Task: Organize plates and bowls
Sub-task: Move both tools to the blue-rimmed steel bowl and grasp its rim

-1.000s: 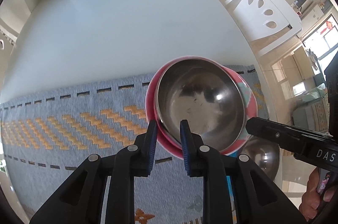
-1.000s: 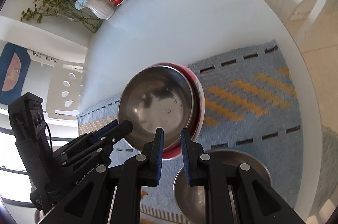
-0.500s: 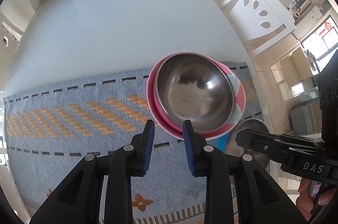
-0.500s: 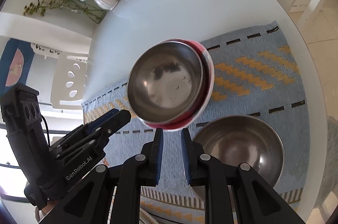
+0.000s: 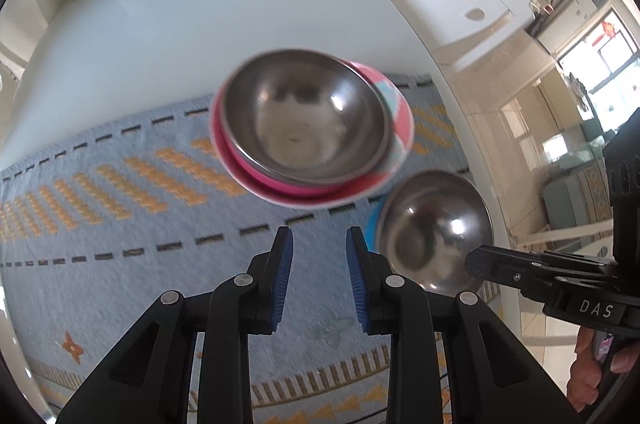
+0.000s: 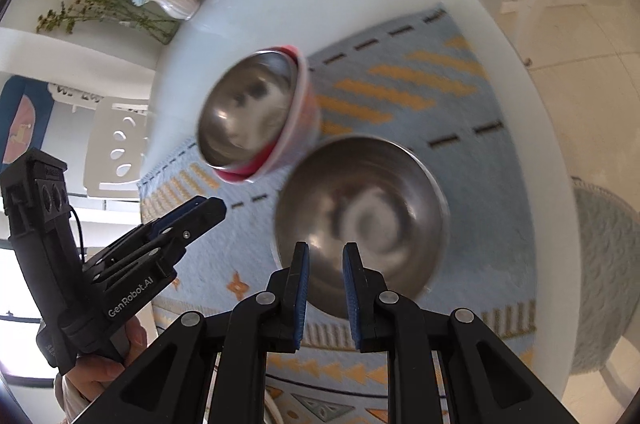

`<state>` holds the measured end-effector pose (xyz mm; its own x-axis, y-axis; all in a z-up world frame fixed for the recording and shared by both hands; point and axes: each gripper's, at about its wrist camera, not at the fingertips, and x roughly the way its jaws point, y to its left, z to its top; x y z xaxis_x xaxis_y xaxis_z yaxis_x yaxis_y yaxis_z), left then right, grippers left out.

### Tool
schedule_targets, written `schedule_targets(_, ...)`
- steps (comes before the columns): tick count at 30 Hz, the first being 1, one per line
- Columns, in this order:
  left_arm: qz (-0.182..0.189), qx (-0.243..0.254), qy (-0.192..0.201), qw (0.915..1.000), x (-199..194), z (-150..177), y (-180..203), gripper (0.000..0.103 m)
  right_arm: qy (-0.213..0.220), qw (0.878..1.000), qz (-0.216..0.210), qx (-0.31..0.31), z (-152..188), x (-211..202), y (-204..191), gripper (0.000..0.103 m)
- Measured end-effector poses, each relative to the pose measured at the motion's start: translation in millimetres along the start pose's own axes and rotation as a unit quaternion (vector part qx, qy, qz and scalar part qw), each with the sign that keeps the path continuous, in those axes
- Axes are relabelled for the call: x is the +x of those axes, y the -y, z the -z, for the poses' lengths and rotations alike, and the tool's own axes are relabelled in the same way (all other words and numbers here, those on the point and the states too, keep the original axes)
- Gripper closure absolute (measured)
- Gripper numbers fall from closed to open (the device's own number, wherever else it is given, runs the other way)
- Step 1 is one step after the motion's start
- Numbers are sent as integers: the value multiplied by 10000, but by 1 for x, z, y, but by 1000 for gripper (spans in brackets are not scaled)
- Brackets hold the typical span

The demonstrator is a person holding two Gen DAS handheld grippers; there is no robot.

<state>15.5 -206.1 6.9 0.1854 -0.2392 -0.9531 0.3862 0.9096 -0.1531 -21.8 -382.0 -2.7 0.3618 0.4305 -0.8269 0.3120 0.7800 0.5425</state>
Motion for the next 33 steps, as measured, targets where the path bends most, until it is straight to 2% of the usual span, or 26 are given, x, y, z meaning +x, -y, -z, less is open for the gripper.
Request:
schedule_targets(8, -28, 99, -150, 9998, 10, 5, 20, 78, 156, 9995, 237, 103, 9, -18, 22, 87)
schedule_targets(11, -108, 160, -156, 9997, 12, 5, 26, 68, 154, 9990, 404, 130, 10, -21, 28, 87)
schedule_targets(12, -122, 173, -153, 9997, 13, 4, 28, 61, 136, 9990, 397, 144, 11, -21, 30, 87)
schedule_targets(13, -121, 177, -141, 9997, 13, 4, 31, 50, 117, 9991, 376, 161, 11, -20, 31, 87)
schedule_targets(15, -125, 159, -59, 9998, 12, 5, 32, 37, 98, 9991, 362, 195, 11, -19, 34, 87)
schedule_targets(19, -143, 130, -80, 9998, 13, 5, 32, 36, 77, 9990, 263, 349, 12, -14, 43, 87)
schedule_targets(30, -144, 6, -289, 9995, 31, 4, 28, 36, 42, 9986, 440, 276, 1, -4, 44, 86)
schedule_targets(33, -122, 8, -300, 9995, 33, 1, 28, 36, 166, 9981, 575, 154, -1, -11, 39, 86)
